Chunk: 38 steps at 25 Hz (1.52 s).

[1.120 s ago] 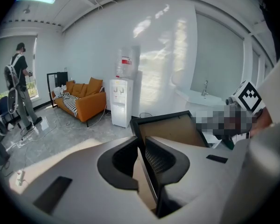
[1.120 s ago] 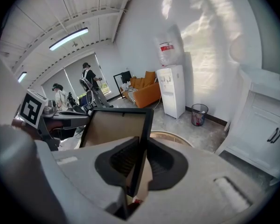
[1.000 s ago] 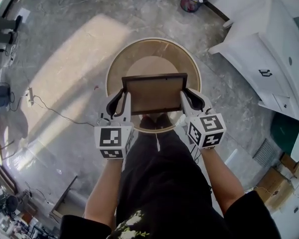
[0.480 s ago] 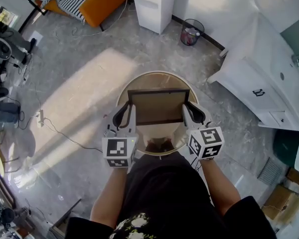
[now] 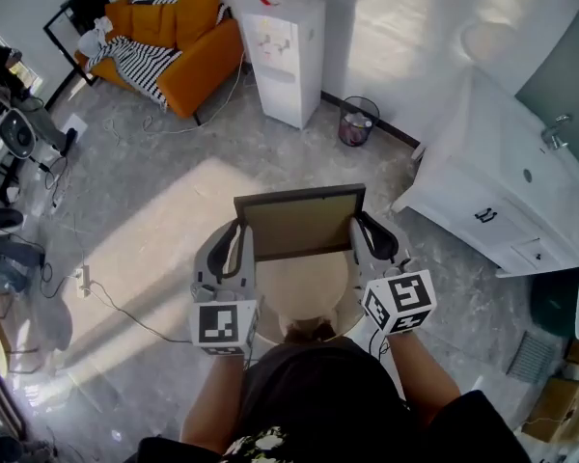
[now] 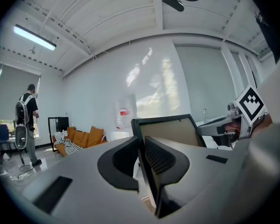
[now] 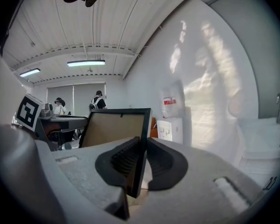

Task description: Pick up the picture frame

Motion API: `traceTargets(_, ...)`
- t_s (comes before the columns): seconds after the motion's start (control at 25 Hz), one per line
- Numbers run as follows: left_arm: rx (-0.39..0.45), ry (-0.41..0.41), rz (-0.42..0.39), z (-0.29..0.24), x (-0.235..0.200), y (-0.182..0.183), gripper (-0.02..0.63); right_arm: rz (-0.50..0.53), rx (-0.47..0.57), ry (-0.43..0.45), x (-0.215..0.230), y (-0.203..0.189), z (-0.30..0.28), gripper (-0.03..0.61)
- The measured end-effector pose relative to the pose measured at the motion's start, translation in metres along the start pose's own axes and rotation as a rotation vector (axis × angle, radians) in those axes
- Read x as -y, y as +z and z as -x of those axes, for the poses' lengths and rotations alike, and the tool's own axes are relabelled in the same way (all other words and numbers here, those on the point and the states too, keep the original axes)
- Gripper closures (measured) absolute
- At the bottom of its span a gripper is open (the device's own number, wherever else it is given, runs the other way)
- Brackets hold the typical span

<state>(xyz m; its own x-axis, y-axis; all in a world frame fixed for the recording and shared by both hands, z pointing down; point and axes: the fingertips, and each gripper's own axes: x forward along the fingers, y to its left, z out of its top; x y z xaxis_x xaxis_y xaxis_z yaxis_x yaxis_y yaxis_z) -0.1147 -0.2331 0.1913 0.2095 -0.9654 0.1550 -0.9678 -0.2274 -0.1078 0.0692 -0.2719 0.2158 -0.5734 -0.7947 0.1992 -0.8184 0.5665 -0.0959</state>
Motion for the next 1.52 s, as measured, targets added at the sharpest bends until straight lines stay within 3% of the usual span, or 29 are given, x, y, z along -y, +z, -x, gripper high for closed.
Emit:
traceTargets(0.56,0.229,0.029,-0.061,0.012,-0.002,0.120,0.557,0.090,0.250,-0.018,0.003,0.121,0.028,0.534)
traceTargets(0.88,0.399,0.043,-0.104,0.037,-0.006,0.180,0.557,0.144,0.394,-0.001,-0.011,0.179,0.054,0.534)
traceTargets(1.08,0.400,0.042,-0.082,0.041,0.001,0.192,0.557,0.173,0.426,-0.007,-0.010,0.193,0.061,0.537)
traceTargets(1.28,0.444,0.050,-0.122,0.039,-0.003,0.199,0.557,0.184,0.448,-0.009,-0.008,0.202,0.060,0.537)
traceTargets(1.52,0.413,0.050,-0.070,0.039,0.000,0.202,0.557,0.183,0.460,-0.008,-0.010,0.207,0.061,0.537)
